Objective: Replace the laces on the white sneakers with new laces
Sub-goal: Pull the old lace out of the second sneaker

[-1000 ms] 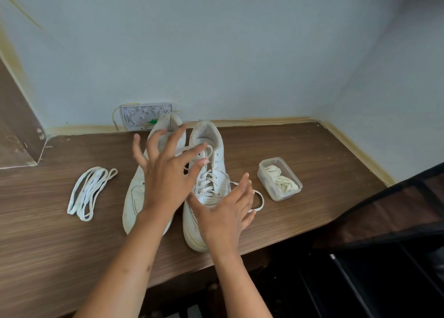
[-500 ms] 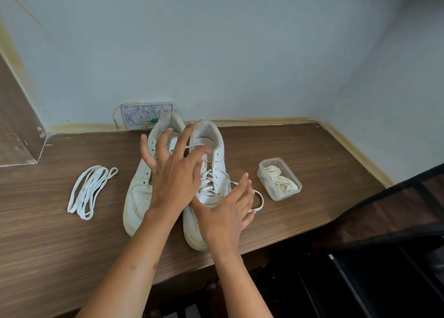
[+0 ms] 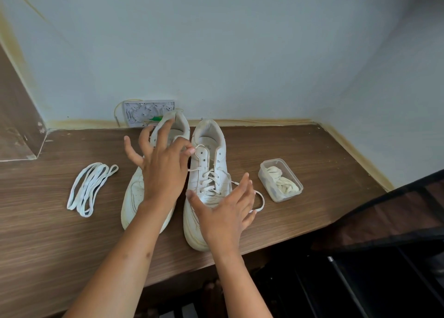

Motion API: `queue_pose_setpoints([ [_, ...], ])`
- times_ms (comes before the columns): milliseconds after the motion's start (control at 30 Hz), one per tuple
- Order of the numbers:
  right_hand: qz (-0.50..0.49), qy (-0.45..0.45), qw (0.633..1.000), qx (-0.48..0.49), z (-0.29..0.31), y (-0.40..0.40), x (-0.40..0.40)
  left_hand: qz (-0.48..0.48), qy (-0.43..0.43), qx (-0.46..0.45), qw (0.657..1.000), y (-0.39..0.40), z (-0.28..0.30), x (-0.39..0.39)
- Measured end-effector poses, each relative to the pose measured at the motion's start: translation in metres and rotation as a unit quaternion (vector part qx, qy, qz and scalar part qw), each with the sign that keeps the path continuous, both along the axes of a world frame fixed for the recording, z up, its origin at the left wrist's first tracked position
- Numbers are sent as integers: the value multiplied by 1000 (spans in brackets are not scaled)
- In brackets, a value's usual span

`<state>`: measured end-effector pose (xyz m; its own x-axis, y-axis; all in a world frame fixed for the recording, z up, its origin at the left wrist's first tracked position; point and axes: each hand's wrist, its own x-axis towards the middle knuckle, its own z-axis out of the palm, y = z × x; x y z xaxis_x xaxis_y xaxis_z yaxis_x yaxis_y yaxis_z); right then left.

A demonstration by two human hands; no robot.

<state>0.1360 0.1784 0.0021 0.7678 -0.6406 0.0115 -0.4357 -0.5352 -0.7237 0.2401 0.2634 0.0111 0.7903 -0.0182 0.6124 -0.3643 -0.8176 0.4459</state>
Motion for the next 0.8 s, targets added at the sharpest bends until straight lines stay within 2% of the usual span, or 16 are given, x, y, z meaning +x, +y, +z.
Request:
queue_pose_setpoints([
  [133, -1, -3, 1000, -3, -1, 0, 0, 32, -53, -29, 998, -2, 2, 1],
  [267, -3, -2, 1000, 1, -1, 0, 1, 103, -65, -127, 984, 7, 10, 1],
  [400, -6, -5, 1000, 1, -2, 2, 2, 124, -26, -102, 987, 23, 9, 4],
  [500, -6, -4, 1000, 2, -2, 2, 3, 74, -42, -98, 991, 22, 17, 2],
  [600, -7, -12, 1000, 4, -2, 3, 2, -55, -68, -42, 995, 10, 25, -6],
  [667, -8, -17, 1000, 5, -2, 2, 2, -108, -38, 29, 993, 1, 27, -13],
  [733, -8, -19, 1000, 11, -1, 2, 2, -114, 7, 83, 990, -4, 30, -18],
  [800, -5, -19, 1000, 13, 0, 2, 2, -82, 35, 129, 988, -3, 36, -21],
])
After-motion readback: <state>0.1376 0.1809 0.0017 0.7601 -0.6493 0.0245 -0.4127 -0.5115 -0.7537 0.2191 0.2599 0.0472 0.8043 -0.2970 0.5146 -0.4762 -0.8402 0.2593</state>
